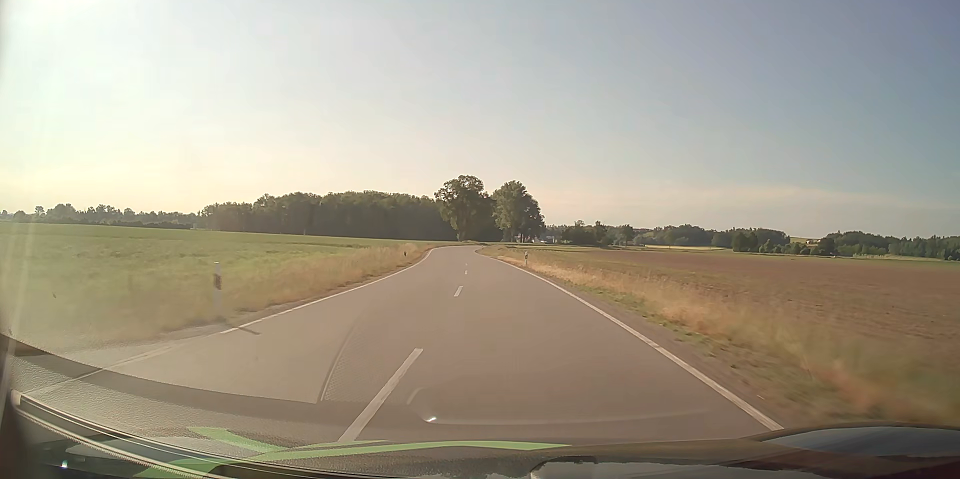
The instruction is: Follow the waypoints while adhering to traffic rules and regulations
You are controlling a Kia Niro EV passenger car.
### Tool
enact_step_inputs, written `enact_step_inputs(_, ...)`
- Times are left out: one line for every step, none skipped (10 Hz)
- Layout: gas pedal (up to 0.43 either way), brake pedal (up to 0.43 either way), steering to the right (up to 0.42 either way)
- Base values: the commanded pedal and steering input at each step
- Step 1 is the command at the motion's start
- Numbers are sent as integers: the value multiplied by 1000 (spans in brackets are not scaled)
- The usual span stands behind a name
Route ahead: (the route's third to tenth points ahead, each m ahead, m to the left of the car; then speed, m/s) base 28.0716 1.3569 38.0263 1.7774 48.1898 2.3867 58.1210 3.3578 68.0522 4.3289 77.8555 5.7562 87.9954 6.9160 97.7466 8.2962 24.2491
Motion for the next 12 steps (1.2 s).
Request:
enact_step_inputs(268,0,-13)
enact_step_inputs(287,0,-13)
enact_step_inputs(287,0,-14)
enact_step_inputs(287,0,-14)
enact_step_inputs(287,0,-13)
enact_step_inputs(280,0,-13)
enact_step_inputs(248,0,-13)
enact_step_inputs(240,0,-13)
enact_step_inputs(228,0,-13)
enact_step_inputs(228,0,-13)
enact_step_inputs(220,0,-13)
enact_step_inputs(209,0,-13)
